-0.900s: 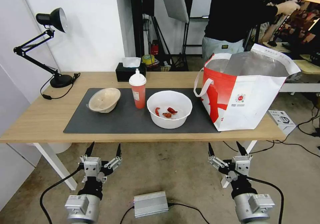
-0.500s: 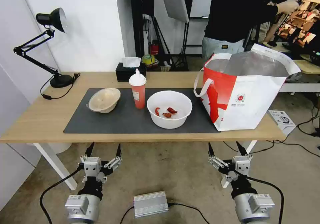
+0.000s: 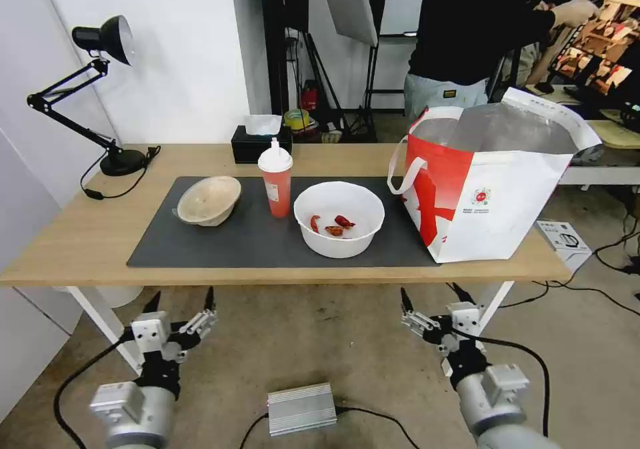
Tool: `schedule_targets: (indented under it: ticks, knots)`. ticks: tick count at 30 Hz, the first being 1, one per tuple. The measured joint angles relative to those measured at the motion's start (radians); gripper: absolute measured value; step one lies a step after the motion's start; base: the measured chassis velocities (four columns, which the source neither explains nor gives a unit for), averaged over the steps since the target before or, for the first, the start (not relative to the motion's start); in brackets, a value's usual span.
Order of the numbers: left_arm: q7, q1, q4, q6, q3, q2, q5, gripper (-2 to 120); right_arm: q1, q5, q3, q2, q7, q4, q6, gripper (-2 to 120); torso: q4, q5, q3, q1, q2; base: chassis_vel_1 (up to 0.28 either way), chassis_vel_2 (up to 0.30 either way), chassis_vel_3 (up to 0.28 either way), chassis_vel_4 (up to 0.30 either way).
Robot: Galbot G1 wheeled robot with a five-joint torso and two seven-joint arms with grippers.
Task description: Pick up the trash from the table and place it into the takeout bag.
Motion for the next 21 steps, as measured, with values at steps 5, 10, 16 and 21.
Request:
schedule_targets:
  ticks: [5, 10, 16, 21]
  knots:
    - [0.004, 0.007, -0.008, -0.014, -0.004, -0.002, 0.002, 100, 0.013, 0.024, -0.024, -0.060, 0.018, 0.034, -0.079, 100, 0.0000, -0.0003, 0.000, 0.000, 0.000, 0.000, 0.000, 0.000, 0.000]
    - [0.006, 0.015, -0.017, -0.022, -0.013, -0.002, 0.004, 100, 0.006, 0.024, -0.027, -0.062, 0.018, 0.039, -0.081, 100, -0.0001, 0.0000, 0.000, 0.000, 0.000, 0.000, 0.000, 0.000, 0.000]
    - [0.006, 0.031, -0.037, -0.026, -0.021, -0.006, 0.006, 100, -0.002, 0.022, -0.028, -0.063, 0.018, 0.052, -0.076, 100, -0.0001, 0.0000, 0.000, 0.000, 0.000, 0.000, 0.000, 0.000, 0.000]
    - [0.006, 0.043, -0.050, -0.030, -0.023, -0.011, 0.010, 100, -0.008, 0.021, -0.018, -0.071, 0.018, 0.071, -0.065, 100, -0.0002, -0.0001, 0.000, 0.000, 0.000, 0.000, 0.000, 0.000, 0.000]
